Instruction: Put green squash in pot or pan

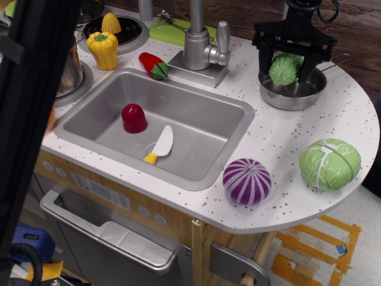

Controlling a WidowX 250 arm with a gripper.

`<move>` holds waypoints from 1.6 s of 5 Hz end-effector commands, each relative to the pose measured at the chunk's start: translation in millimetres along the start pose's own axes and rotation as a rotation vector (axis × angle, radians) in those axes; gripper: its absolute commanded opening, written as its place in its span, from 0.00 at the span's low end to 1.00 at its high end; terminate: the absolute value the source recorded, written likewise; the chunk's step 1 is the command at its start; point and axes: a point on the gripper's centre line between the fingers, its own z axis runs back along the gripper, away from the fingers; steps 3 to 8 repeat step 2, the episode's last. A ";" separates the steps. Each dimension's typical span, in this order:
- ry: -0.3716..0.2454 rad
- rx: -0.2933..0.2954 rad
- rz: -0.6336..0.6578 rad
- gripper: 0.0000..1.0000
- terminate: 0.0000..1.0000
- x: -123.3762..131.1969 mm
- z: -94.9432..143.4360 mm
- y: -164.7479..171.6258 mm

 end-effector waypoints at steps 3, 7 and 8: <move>-0.076 -0.026 -0.005 1.00 1.00 8.9 25.5 2.1; -0.076 -0.026 -0.005 1.00 1.00 8.9 25.5 2.1; -0.076 -0.026 -0.005 1.00 1.00 8.9 25.5 2.1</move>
